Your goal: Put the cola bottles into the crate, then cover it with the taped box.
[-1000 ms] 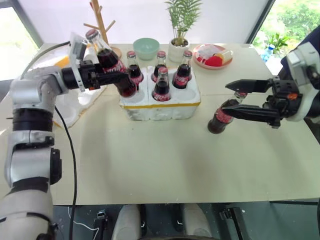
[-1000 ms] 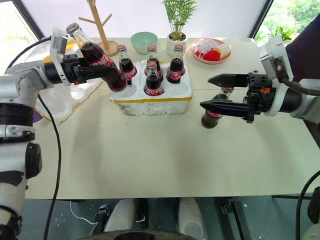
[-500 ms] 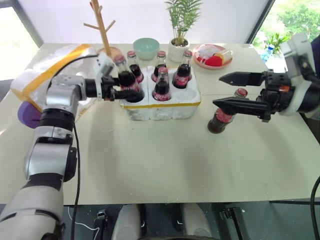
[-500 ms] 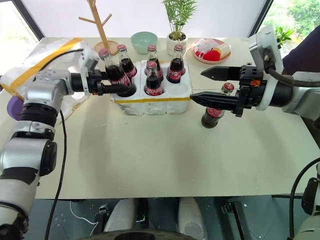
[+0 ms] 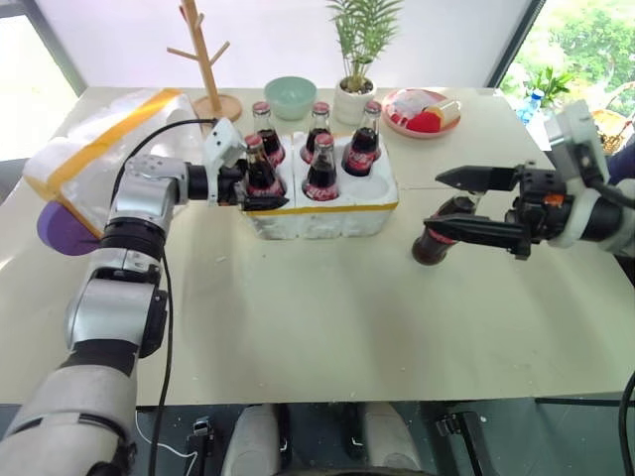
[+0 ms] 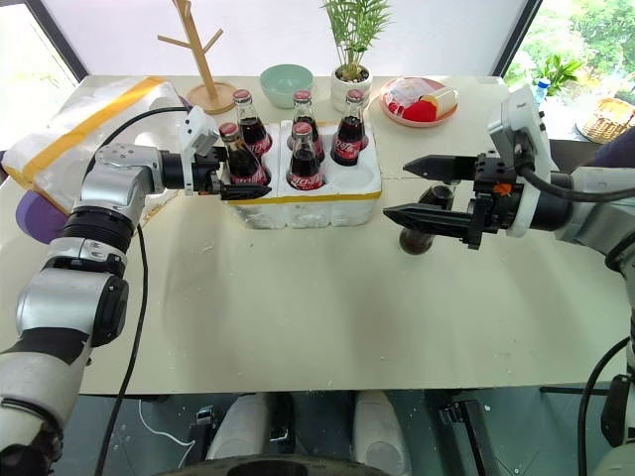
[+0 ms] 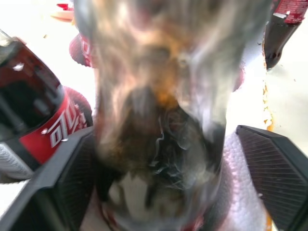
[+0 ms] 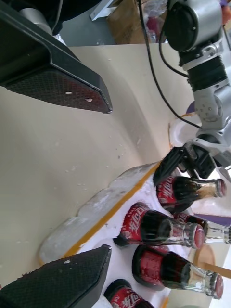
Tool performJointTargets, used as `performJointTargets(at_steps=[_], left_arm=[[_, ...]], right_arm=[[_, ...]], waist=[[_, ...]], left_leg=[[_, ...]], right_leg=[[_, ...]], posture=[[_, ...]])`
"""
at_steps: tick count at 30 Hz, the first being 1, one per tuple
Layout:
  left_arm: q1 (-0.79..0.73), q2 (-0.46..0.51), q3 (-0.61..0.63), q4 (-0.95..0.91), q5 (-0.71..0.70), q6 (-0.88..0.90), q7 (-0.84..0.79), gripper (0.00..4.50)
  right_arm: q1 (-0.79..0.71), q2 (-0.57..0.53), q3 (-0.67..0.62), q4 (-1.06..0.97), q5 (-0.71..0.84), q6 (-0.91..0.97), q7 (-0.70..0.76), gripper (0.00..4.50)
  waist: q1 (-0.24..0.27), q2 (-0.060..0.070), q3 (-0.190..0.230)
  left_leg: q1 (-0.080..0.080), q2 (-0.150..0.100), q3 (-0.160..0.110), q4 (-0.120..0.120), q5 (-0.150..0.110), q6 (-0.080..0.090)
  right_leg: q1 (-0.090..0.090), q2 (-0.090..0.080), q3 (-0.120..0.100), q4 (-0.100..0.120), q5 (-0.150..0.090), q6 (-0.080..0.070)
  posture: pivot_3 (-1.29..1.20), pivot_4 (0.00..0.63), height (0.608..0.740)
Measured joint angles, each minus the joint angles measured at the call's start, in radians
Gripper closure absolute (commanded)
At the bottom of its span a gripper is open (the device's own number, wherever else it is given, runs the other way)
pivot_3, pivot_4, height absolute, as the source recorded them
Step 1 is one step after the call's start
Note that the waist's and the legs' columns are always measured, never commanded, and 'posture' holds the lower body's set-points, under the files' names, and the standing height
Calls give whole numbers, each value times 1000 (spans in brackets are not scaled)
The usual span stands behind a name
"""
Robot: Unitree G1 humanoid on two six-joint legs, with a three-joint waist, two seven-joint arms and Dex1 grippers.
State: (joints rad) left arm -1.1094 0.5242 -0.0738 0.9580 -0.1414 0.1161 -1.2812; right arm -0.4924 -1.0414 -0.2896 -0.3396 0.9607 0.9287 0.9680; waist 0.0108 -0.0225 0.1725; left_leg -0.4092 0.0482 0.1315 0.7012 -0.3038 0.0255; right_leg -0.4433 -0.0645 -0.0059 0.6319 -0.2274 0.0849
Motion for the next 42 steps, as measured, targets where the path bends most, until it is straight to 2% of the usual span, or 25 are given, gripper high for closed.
performJointTargets(at_steps=[5,9,13,16,20,28,31,36,42], left_arm=[[4,94,54,-124,-68,155,-82,27],[39,261,123,-360,-179,354,-175,27],[176,451,173,-584,-309,555,-286,27],[317,530,188,-757,-383,620,-318,27],[413,512,207,-919,-450,655,-277,27],[468,439,216,-1047,-496,666,-117,27],[474,438,217,-1061,-511,666,-96,27],[480,440,219,-1074,-527,666,-71,27],[489,443,220,-1090,-537,662,-55,27]], right_arm=[[71,-23,-60,1,-17,-18,14,0],[180,-56,-178,-5,-10,1,39,0],[362,-62,-299,-34,-28,22,51,0],[473,-13,-353,-73,-61,18,11,0],[536,124,-315,-120,-136,-26,-122,0],[458,435,-111,-87,-283,-117,-443,0],[407,483,-80,-44,-318,-138,-514,0],[347,511,-31,-1,-359,-180,-539,0],[214,566,47,154,-412,-241,-547,0]], waist=[[-6,-1,0],[-10,0,0],[-15,0,0],[-13,0,0],[-4,-1,-1],[-8,-1,-1],[-10,0,-1],[-15,-1,-1],[-25,0,0]], left_leg=[[-1,1,0,-1,0,0],[-1,2,0,-3,2,-3],[1,2,0,-2,0,0],[2,2,-2,-1,1,-2],[3,1,-3,0,1,-2],[2,1,-1,-2,3,-5],[2,1,0,-2,4,-7],[2,0,0,-2,2,-4],[2,0,0,-2,3,-5]], right_leg=[[-2,2,0,1,0,0],[-3,2,0,0,0,1],[0,1,0,0,-1,1],[2,0,0,0,-2,-2],[3,-1,0,0,-2,-3],[0,3,1,1,-1,0],[0,3,1,1,-1,0],[1,3,1,1,-1,0],[0,3,1,1,-1,0]], posture=[[0,150,740],[0,150,740],[0,150,740],[0,150,740],[0,150,740],[0,150,740],[0,150,740],[0,150,740],[0,150,740]])
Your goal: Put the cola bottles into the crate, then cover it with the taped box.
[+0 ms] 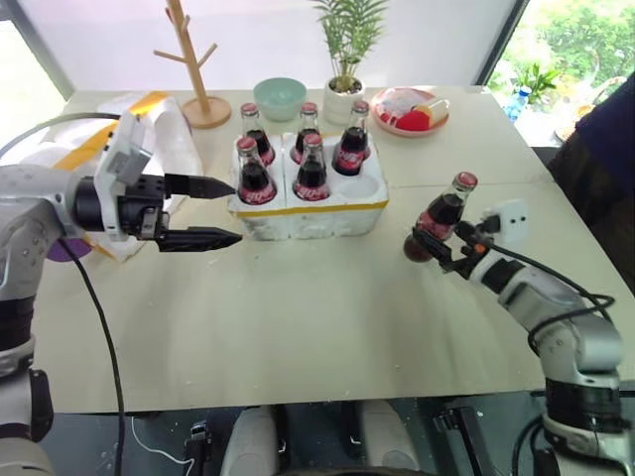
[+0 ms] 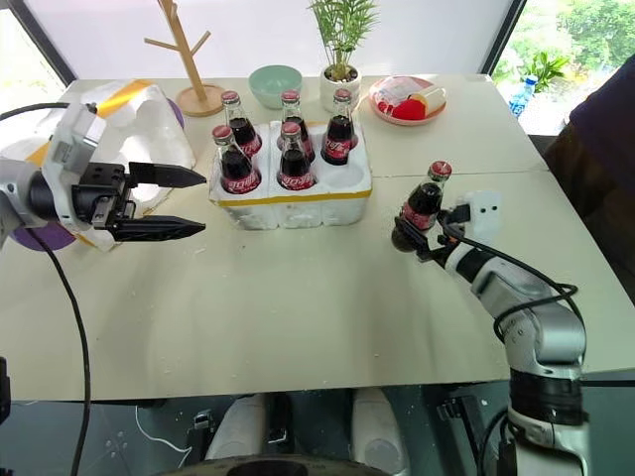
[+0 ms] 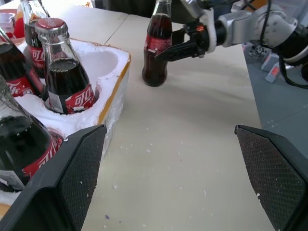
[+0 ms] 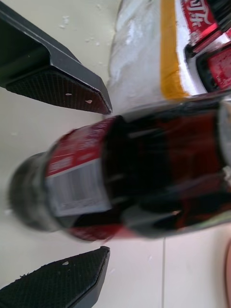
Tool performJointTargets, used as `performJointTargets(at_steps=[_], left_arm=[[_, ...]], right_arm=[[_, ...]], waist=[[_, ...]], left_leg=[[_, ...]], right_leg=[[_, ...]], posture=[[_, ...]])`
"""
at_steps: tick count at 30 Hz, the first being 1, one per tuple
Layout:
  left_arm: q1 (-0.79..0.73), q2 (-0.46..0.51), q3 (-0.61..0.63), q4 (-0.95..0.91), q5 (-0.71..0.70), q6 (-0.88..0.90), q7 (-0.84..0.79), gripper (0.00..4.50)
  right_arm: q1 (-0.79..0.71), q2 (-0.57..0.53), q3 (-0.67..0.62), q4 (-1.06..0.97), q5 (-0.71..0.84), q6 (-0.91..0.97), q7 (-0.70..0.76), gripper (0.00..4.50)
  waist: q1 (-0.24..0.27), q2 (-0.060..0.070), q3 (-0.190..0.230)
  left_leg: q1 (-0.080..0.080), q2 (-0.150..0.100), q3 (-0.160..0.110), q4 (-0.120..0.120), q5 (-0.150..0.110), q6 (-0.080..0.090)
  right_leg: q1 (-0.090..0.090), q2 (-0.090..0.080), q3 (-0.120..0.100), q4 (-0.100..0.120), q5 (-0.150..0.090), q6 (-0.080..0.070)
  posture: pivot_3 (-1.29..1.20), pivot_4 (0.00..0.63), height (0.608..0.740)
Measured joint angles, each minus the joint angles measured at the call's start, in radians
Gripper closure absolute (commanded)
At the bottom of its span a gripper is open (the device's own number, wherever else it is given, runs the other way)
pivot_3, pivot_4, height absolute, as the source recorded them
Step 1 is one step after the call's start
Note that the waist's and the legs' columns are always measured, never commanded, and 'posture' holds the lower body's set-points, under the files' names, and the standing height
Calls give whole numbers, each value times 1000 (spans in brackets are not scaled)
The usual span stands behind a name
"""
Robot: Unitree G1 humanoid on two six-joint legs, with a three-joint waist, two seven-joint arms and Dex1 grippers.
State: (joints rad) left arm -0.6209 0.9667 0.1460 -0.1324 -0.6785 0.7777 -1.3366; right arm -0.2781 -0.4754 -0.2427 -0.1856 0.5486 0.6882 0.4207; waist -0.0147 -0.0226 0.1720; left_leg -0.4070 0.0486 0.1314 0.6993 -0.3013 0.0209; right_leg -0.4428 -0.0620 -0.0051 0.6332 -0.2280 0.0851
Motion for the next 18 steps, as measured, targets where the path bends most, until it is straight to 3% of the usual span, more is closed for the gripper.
performJointTargets(at_steps=[3,5,11,18], left_arm=[[0,0,0,-3,-3,-1,9,0],[2,1,0,-4,-6,-1,15,0],[54,4,21,-26,-15,-2,43,0],[68,3,54,-45,-33,-5,82,0]], right_arm=[[-38,13,11,57,-20,-30,6,840],[-44,10,15,59,-24,-40,13,1642],[-83,-58,13,-7,60,62,72,1628],[-429,-100,41,-9,108,89,125,1628]], waist=[[2,0,0],[4,0,0],[-2,4,2],[-4,5,3]], left_leg=[[0,0,0,-1,2,-3],[0,0,0,-1,2,-4],[-1,0,0,-1,2,-4],[-1,1,1,-1,0,0]], right_leg=[[0,0,0,0,0,0],[0,0,0,0,0,0],[-2,0,0,0,0,0],[-3,1,1,2,0,0]], posture=[[0,150,740],[0,150,740],[0,150,740],[0,150,740]])
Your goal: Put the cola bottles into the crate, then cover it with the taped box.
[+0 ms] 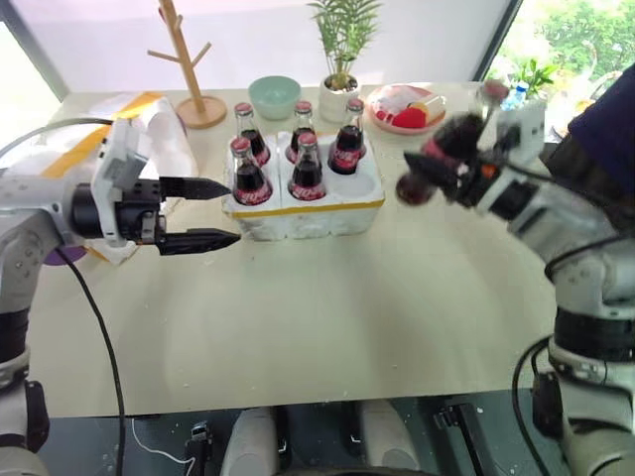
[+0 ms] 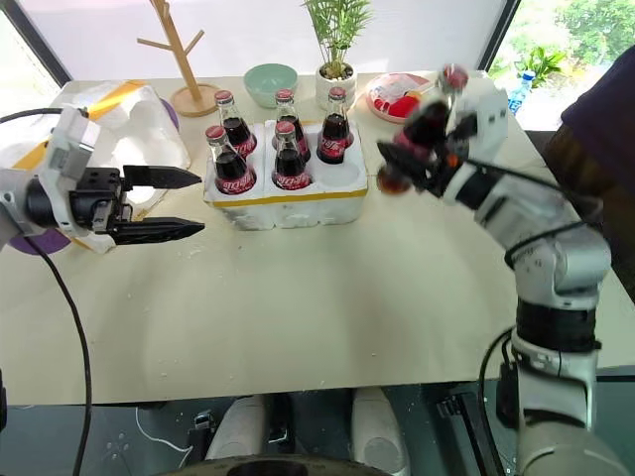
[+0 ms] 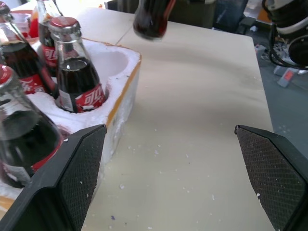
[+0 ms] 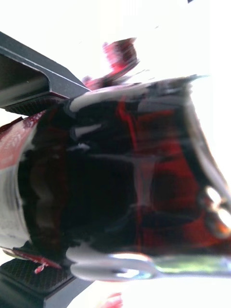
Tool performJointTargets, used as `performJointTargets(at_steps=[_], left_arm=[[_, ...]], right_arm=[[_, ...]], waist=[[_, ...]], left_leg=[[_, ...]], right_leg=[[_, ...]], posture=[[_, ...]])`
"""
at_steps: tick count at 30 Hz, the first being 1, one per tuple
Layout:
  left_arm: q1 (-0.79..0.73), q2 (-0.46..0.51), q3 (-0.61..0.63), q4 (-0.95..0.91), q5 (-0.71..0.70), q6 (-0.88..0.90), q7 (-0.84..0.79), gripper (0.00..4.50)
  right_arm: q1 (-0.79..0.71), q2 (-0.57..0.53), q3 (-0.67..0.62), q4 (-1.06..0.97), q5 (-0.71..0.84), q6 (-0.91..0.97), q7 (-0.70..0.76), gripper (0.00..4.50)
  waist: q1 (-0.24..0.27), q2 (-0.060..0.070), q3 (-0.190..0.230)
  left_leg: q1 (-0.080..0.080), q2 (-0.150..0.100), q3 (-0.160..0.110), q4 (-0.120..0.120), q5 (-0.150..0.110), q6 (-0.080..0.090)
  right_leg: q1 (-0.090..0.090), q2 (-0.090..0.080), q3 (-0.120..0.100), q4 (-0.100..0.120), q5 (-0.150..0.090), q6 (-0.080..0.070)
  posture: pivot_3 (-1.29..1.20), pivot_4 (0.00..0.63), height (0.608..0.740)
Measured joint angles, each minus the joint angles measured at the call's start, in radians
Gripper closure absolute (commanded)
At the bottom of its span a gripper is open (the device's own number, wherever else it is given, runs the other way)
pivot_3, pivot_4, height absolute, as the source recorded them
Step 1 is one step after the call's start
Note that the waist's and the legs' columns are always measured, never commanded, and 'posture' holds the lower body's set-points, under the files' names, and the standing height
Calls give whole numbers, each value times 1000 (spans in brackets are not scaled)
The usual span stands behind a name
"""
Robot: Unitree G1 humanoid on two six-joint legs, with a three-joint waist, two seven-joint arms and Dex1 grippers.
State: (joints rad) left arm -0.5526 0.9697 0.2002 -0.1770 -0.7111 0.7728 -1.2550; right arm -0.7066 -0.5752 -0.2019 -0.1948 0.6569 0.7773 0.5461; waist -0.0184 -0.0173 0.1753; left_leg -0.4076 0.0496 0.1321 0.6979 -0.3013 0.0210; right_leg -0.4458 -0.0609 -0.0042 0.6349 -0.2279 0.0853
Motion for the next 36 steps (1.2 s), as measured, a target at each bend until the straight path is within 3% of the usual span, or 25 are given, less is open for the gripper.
performJointTargets(at_steps=[5,12,16,18,20,26,30,36], left_arm=[[-1,-15,4,-4,-8,-4,26,0],[-15,-20,3,-14,-18,-6,41,0],[-17,-20,1,-14,-19,-6,42,0],[-17,-20,1,-14,-19,-6,41,0],[-17,-20,1,-14,-19,-10,41,0],[-18,-20,0,-14,-19,-15,41,0],[3,2,17,-26,-24,-12,50,0],[128,83,189,-97,-57,31,102,0]], right_arm=[[-140,94,137,174,-85,-70,38,1628],[-165,144,280,441,-274,-200,61,1628],[-165,165,330,477,-340,-230,79,1628],[-165,178,336,488,-352,-230,84,581],[-165,193,325,491,-357,-228,83,59],[-163,201,288,441,-352,-161,67,59],[-153,113,247,283,-298,-53,101,59],[-132,-179,140,91,-211,88,236,59]], waist=[[4,0,0],[5,0,0],[4,0,0],[3,0,0],[1,-1,0],[-1,-1,0],[4,0,0],[3,-1,0]], left_leg=[[-1,-1,1,0,2,-4],[-3,-2,1,0,2,-4],[-2,-1,1,0,2,-4],[-2,-1,1,0,3,-4],[-2,-1,1,0,3,-4],[-1,0,1,0,3,-5],[-2,0,1,0,3,-5],[-1,0,1,0,2,-3]], right_leg=[[0,-1,0,-1,0,0],[0,-3,0,-2,0,0],[-1,-1,-1,-2,0,0],[-1,-1,-1,-1,0,0],[0,-1,-1,-1,0,0],[0,-1,-1,-1,0,0],[0,-2,-1,-1,0,0],[0,-3,-1,-3,0,0]], posture=[[0,150,740],[0,150,740],[0,150,740],[0,150,740],[0,150,740],[0,150,740],[0,150,740],[0,150,740]])
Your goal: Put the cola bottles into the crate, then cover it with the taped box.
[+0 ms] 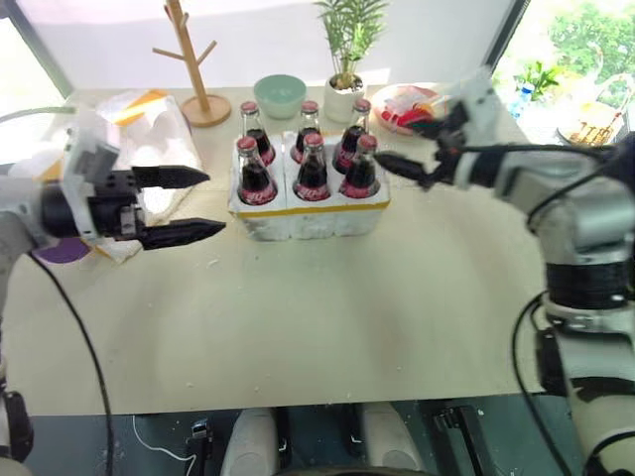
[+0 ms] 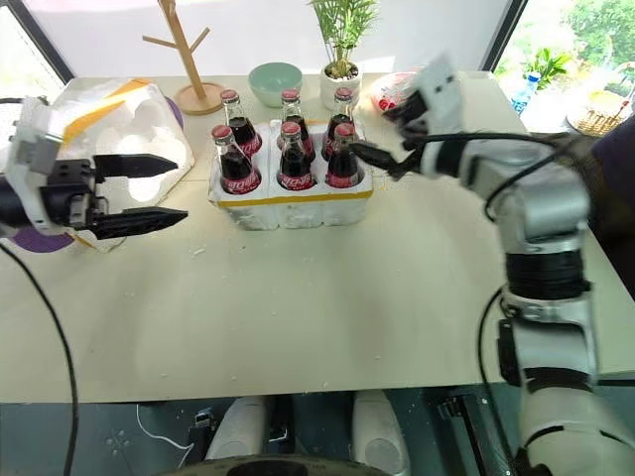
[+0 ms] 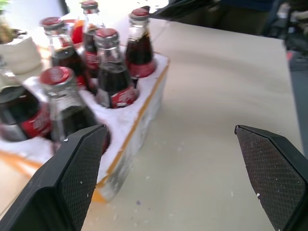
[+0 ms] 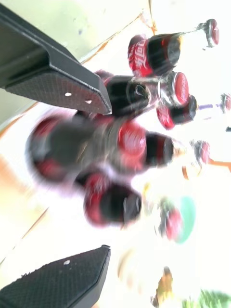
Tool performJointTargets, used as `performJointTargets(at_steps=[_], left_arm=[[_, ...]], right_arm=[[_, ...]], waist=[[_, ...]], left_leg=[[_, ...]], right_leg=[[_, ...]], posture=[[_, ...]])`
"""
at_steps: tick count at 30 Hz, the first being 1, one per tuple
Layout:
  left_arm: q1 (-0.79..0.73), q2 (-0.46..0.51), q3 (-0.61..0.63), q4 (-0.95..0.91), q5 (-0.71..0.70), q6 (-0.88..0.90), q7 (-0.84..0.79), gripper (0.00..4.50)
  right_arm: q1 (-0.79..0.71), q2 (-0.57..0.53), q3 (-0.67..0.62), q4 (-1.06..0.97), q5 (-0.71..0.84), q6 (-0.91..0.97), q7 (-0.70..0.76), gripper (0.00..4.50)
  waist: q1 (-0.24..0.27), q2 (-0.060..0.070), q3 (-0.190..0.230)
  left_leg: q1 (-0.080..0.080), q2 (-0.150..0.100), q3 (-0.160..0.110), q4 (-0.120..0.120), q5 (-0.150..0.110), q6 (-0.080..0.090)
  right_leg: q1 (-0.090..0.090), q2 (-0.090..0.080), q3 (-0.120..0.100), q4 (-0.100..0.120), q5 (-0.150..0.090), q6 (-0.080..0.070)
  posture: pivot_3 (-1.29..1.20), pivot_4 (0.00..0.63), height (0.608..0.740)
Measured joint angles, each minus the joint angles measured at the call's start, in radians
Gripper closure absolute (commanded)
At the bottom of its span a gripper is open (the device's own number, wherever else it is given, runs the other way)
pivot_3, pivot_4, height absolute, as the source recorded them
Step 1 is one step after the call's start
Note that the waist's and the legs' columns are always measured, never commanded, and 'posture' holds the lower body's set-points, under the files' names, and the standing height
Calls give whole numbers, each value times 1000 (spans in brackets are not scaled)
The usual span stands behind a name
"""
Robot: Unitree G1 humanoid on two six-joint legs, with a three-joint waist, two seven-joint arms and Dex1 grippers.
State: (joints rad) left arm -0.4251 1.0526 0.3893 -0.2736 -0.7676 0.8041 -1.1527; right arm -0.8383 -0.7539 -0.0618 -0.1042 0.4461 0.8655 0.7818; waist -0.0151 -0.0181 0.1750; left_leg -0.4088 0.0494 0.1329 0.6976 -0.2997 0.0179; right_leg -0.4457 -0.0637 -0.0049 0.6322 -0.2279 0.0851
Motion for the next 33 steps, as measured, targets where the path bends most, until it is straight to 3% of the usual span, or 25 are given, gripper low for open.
performJointTargets(at_steps=[4,10,13,15,19,23,28,33], left_arm=[[127,47,169,-29,30,17,58,0],[439,149,483,-33,189,64,6,0],[605,191,575,101,340,2,-66,0],[637,224,564,241,414,-69,-80,0],[529,316,413,512,486,-214,-72,0],[310,348,153,697,518,-321,-72,0],[-49,294,-179,885,610,-384,-104,0],[-319,199,-381,1073,739,-435,-140,0]], right_arm=[[9,-138,-78,-12,85,71,111,59],[-93,-126,-157,-9,253,148,166,59],[-95,-131,-163,-22,325,150,253,59],[-87,-140,-149,-43,355,139,318,59],[-82,-151,-142,-73,427,131,419,59],[-78,-154,-141,-91,456,129,435,59],[-38,-156,-146,-144,484,128,405,59],[24,-169,-170,-186,516,131,353,59]], waist=[[-6,0,0],[-26,1,0],[-26,1,0],[-22,1,0],[-10,0,-1],[1,0,-1],[4,-3,-2],[4,-3,-2]], left_leg=[[1,1,0,-1,-2,4],[1,2,1,-3,-2,3],[2,1,2,-7,-2,2],[1,1,2,-9,-1,1],[0,0,3,-12,0,0],[-1,-2,7,-13,0,0],[-3,-2,11,-12,2,-3],[-2,-1,10,-11,2,-4]], right_leg=[[0,1,0,0,0,0],[-3,0,0,0,-2,-3],[-4,-1,0,0,-2,-4],[-6,-2,0,0,-2,-4],[-8,-6,0,-1,-1,-6],[-12,-8,0,0,-1,-6],[-13,-4,0,1,2,-2],[-13,-1,0,2,2,-2]], posture=[[0,150,740],[0,150,740],[0,150,740],[0,150,740],[0,150,740],[0,150,740],[0,150,740],[0,150,740]])
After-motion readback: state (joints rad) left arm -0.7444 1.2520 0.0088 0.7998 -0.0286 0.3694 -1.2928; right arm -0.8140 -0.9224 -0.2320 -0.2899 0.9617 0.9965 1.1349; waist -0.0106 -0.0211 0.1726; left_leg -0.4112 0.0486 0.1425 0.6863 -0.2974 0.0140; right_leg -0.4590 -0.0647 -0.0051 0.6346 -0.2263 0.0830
